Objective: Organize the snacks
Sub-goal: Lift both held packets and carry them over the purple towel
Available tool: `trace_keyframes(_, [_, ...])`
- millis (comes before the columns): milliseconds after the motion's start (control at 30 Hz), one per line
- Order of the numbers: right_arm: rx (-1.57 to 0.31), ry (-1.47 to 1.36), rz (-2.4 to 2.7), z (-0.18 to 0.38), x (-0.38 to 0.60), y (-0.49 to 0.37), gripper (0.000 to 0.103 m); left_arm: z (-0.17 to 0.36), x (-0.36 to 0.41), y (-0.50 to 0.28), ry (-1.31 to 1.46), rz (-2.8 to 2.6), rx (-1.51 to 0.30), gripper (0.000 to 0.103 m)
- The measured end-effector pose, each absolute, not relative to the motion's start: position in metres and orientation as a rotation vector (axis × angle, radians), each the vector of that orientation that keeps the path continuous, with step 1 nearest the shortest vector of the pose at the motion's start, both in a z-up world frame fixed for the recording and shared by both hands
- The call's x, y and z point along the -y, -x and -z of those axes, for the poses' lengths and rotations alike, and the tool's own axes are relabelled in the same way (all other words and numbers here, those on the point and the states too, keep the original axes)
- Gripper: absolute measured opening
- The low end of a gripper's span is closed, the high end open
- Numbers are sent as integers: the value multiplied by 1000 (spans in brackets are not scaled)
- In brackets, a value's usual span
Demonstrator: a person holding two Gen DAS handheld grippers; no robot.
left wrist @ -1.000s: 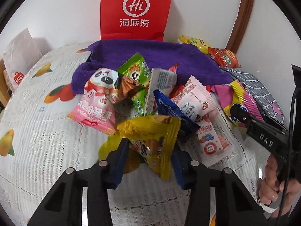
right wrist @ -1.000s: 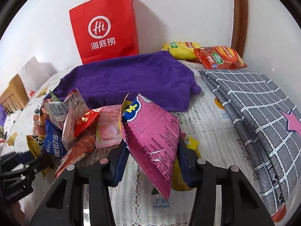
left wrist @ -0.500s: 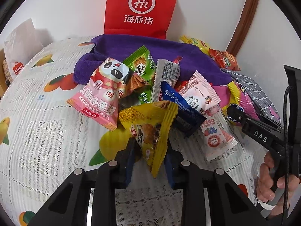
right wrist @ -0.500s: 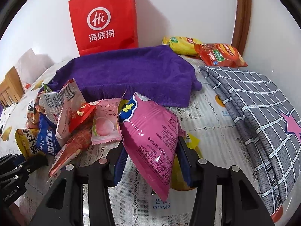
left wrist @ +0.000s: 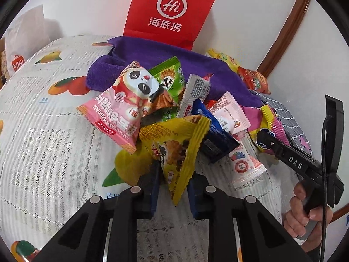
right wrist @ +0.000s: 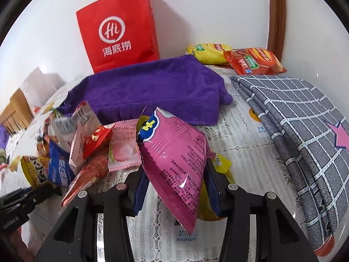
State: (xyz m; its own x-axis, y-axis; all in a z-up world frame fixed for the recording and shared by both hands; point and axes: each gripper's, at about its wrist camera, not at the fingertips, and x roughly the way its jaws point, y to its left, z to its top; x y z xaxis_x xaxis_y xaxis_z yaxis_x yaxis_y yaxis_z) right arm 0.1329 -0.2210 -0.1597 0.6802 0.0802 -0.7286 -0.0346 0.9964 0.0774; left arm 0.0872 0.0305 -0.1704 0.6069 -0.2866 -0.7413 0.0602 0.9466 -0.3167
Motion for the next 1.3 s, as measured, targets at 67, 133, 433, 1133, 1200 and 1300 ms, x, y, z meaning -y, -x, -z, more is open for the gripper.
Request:
trace_keyframes(67, [-820,-88,-71,160,225,-133,46,169,-31,-84,265,208,-903,20])
trace_keyframes(133, [-816,-109,-72,160,228,-131,45,168,-31,-82,258,210,-907,20])
trace_keyframes(433, [-796,-80,-53,153,224,-108,43,156,-45,-64,276,240,-920,19])
trace_keyframes(1133, [-698,-28,-87,78,200,-100,42,81,-60,-65,231,209,-823,19])
trace_keyframes(1200, [-683,-27,-91,69,199,-107,42,74,-61,-73,228,207,-811,19])
trace_keyframes(1300, [-672,-33,-92,57,199,-121,42,64,-64,-89,225,194,-800,19])
